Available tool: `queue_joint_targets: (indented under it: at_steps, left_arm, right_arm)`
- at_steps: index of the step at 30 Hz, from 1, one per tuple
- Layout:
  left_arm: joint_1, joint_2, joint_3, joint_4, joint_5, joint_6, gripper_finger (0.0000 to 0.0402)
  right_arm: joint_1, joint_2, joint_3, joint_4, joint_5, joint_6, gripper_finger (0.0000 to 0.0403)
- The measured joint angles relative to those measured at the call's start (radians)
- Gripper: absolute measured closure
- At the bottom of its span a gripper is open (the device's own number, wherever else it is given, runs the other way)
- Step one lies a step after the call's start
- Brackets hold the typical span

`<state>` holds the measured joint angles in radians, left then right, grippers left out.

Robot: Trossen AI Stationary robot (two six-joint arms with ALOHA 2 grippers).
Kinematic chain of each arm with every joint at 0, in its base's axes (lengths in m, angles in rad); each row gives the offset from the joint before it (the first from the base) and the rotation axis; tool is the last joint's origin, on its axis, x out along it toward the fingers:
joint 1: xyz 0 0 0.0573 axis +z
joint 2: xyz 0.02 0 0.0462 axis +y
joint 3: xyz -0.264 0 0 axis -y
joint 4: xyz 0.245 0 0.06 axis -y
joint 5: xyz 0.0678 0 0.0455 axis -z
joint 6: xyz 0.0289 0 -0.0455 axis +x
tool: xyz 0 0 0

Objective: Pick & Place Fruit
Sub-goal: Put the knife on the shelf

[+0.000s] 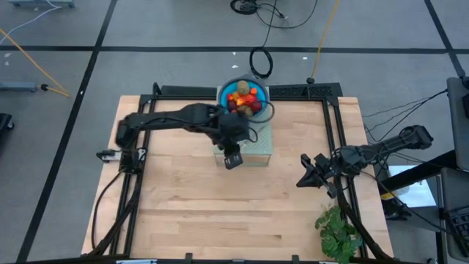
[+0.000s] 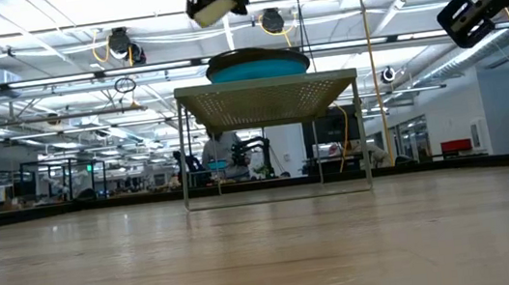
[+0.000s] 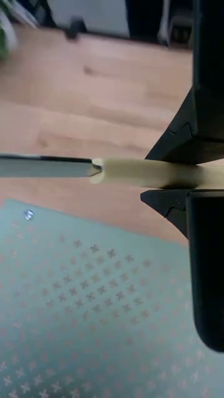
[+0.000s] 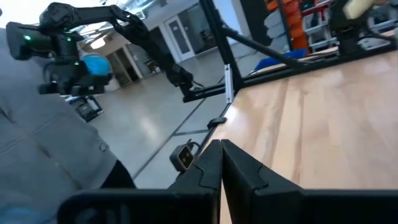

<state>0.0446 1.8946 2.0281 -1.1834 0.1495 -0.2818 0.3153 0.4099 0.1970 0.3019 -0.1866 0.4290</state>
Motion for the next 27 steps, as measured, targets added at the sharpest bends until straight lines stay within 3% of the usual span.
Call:
queue_joint_targets:
  at_steps: [7,16,27]
  left_arm:
    - [-0.008,0.146,0.186,-0.220,-0.192,0.121,0.0377]
    - [-0.039,0.166,0.201,-0.282,-0.457,0.181,0.0377]
    - [-0.066,0.168,0.192,-0.330,-0.551,0.262,0.0377]
  right_arm:
    - [-0.040,0.000,0.000,0.000,-0.058,0.003,0.0403]
    - [-0.042,0.000,0.000,0.004,-0.054,0.009,0.0403]
    - [-0.042,0.000,0.000,0.023,-0.020,0.056,0.0403]
